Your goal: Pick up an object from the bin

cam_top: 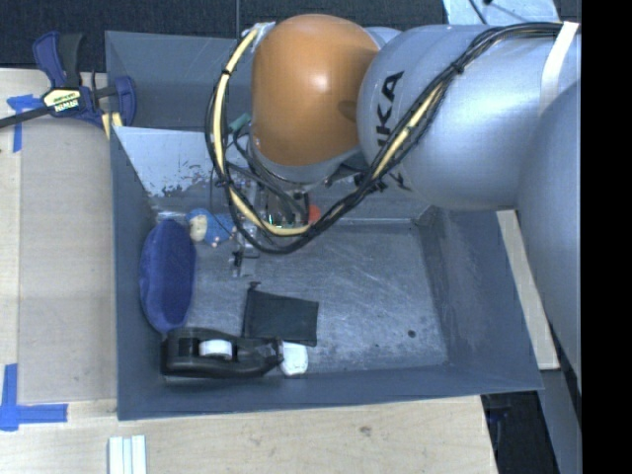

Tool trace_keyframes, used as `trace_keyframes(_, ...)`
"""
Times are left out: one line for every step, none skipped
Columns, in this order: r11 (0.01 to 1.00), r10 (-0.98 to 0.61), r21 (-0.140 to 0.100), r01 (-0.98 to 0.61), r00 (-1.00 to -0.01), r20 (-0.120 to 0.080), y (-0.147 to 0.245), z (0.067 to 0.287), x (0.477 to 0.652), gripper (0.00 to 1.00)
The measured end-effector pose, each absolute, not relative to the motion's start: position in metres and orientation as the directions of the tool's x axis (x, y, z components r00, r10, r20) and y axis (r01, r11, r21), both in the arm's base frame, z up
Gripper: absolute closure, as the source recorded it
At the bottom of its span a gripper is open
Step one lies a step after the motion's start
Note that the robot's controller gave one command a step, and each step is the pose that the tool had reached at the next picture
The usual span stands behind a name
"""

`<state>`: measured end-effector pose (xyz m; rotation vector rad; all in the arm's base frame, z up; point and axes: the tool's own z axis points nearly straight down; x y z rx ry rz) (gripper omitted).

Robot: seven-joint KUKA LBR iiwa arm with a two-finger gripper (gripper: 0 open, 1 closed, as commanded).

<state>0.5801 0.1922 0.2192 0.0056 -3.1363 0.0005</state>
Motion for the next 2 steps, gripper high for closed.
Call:
trace_keyframes(0.900,0.436,-0.003,0.436,-0.900,0.002,0.117,0.087,0.604,0.00)
trace_keyframes(0.902,0.431,0.025,0.430,-0.902,-0.028,0.123,0.077,0.502,0.00)
